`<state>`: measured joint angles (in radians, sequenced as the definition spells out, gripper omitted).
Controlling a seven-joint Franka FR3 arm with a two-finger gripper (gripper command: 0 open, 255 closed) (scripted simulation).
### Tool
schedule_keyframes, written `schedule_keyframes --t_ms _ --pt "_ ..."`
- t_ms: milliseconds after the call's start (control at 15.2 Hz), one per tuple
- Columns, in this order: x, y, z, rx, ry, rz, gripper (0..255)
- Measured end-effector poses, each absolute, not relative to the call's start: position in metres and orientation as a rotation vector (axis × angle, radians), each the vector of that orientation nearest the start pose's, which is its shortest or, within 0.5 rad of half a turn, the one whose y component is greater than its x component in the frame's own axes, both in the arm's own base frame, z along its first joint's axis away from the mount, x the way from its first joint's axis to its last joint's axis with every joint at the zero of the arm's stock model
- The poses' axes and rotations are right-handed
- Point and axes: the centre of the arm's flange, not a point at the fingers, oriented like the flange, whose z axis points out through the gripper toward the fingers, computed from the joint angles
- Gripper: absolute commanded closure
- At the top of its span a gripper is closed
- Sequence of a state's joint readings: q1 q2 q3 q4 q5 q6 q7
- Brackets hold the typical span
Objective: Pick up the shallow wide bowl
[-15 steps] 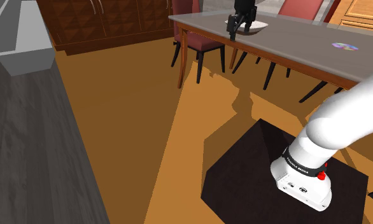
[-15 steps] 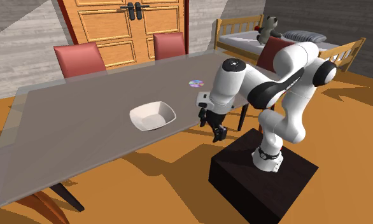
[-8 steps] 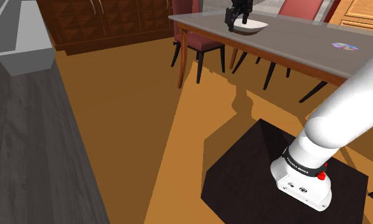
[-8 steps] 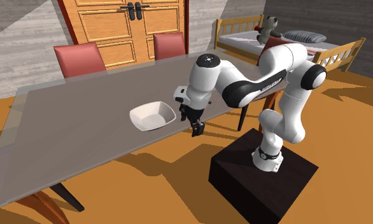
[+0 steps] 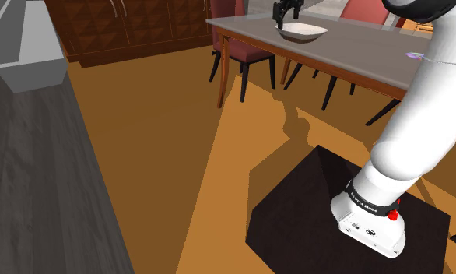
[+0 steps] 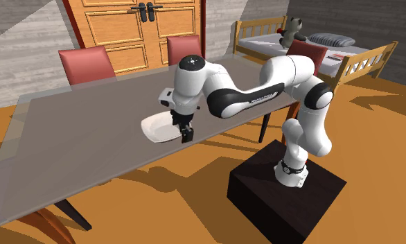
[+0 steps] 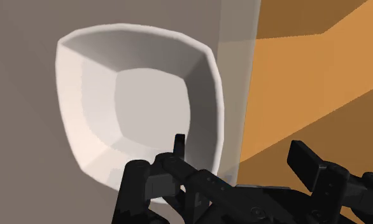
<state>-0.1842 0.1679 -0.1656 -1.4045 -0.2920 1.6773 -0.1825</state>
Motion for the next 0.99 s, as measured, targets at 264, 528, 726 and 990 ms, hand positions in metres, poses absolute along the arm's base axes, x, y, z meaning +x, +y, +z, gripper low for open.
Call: schedule_keyframes --t_ms 264,528,726,990 --pt "0.593 -0.25 0.624 -3.491 0.273 -0.029 0" --pt "0.597 -0.252 0.605 -3.493 0.274 -0.029 0" --pt "0.596 -0.251 0.593 -3.493 0.274 -0.029 255" --pt "0.596 -0.252 0.59 -3.494 0.275 -0.033 255"
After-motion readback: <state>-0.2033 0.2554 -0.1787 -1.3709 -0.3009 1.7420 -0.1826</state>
